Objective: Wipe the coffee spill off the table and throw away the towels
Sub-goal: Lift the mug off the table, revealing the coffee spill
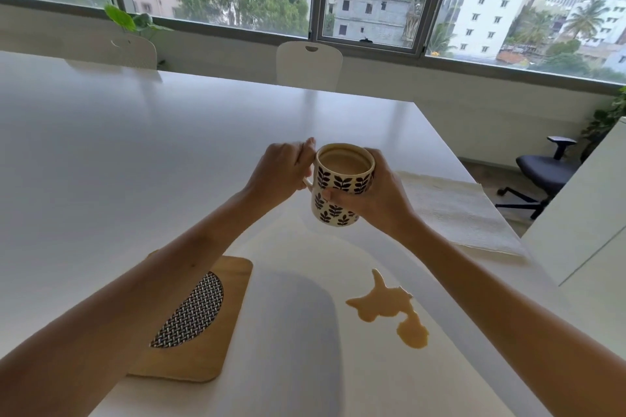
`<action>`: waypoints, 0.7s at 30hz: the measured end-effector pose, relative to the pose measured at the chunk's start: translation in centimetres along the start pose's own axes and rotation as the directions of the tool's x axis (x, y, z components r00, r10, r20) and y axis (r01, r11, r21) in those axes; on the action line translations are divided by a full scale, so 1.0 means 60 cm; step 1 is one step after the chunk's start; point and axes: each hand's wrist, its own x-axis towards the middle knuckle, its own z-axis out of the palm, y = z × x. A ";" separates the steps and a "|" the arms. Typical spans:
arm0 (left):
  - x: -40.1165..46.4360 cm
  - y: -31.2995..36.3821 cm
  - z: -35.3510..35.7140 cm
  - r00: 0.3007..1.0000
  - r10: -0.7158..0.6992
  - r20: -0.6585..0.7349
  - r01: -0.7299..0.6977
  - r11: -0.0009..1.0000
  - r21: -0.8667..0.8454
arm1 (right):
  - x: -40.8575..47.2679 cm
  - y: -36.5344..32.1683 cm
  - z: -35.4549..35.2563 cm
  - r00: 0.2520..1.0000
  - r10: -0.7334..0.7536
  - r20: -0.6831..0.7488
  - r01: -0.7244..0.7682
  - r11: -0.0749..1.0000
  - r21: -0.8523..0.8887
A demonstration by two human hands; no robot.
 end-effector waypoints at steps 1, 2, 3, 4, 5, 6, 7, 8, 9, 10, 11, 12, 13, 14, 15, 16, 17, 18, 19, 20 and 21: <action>0.006 -0.010 0.001 1.000 -0.002 -0.005 0.002 1.000 0.010 | 0.010 0.004 0.007 1.000 0.001 0.003 -0.001 1.000 0.010; 0.011 -0.019 0.003 1.000 -0.009 -0.007 0.009 1.000 0.017 | 0.019 0.008 0.013 1.000 0.003 0.007 -0.003 1.000 0.016; 0.016 -0.030 0.005 1.000 -0.021 -0.007 0.021 1.000 0.021 | 0.027 0.012 0.018 1.000 0.003 0.011 -0.004 1.000 0.017; 0.020 -0.040 0.008 1.000 -0.030 -0.006 0.031 0.999 0.026 | 0.034 0.017 0.024 1.000 0.006 0.015 -0.006 1.000 0.013; 0.023 -0.048 0.011 0.999 -0.039 -0.003 0.039 0.999 0.032 | 0.040 0.022 0.029 1.000 0.010 0.018 -0.010 1.000 0.010; 0.026 -0.056 0.014 0.999 -0.049 0.000 0.049 0.998 0.039 | 0.046 0.027 0.035 1.000 0.013 0.019 -0.014 1.000 0.009; 0.029 -0.063 0.017 0.998 -0.060 0.002 0.060 0.997 0.045 | 0.051 0.033 0.041 1.000 0.019 0.018 -0.019 1.000 0.011; 0.032 -0.069 0.021 0.997 -0.073 0.003 0.072 0.996 0.049 | 0.056 0.039 0.047 1.000 0.026 0.017 -0.027 1.000 0.015; 0.034 -0.075 0.024 0.996 -0.084 0.004 0.084 0.995 0.051 | 0.060 0.044 0.052 0.999 0.037 0.016 -0.037 0.999 0.021; 0.036 -0.081 0.027 0.996 -0.091 0.006 0.091 0.995 0.052 | 0.063 0.049 0.057 0.999 0.049 0.016 -0.050 0.998 0.028; 0.037 -0.086 0.030 0.995 -0.096 0.010 0.095 0.994 0.051 | 0.066 0.053 0.061 0.998 0.059 0.018 -0.060 0.998 0.034; 0.037 -0.092 0.032 0.995 -0.098 0.015 0.097 0.994 0.052 | 0.068 0.056 0.064 0.998 0.067 0.022 -0.068 0.997 0.037; 0.037 -0.096 0.034 0.995 -0.101 0.021 0.100 0.994 0.053 | 0.069 0.059 0.067 0.997 0.070 0.027 -0.071 0.997 0.038; 0.037 -0.100 0.035 0.994 -0.108 0.025 0.106 0.993 0.054 | 0.070 0.062 0.069 0.997 0.075 0.031 -0.076 0.996 0.038; 0.036 -0.103 0.037 0.993 -0.118 0.029 0.117 0.992 0.051 | 0.071 0.064 0.072 0.996 0.078 0.036 -0.080 0.996 0.040; 0.035 -0.106 0.038 0.991 -0.130 0.031 0.128 0.991 0.045 | 0.071 0.066 0.074 0.996 0.082 0.040 -0.083 0.996 0.043; 0.034 -0.108 0.039 0.990 -0.139 0.033 0.138 0.990 0.039 | 0.071 0.068 0.076 0.995 0.085 0.044 -0.087 0.995 0.045; 0.034 -0.110 0.040 0.989 -0.146 0.035 0.145 0.989 0.036 | 0.071 0.069 0.078 0.995 0.088 0.047 -0.091 0.995 0.048; 0.033 -0.112 0.040 0.988 -0.151 0.039 0.150 0.988 0.038 | 0.071 0.070 0.080 0.994 0.094 0.050 -0.097 0.994 0.051; 0.032 -0.113 0.040 0.987 -0.152 0.044 0.150 0.988 0.044 | 0.070 0.071 0.081 0.993 0.102 0.056 -0.105 0.993 0.053; 0.031 -0.115 0.041 0.987 -0.154 0.049 0.151 0.987 0.052 | 0.069 0.072 0.082 0.992 0.112 0.062 -0.115 0.992 0.052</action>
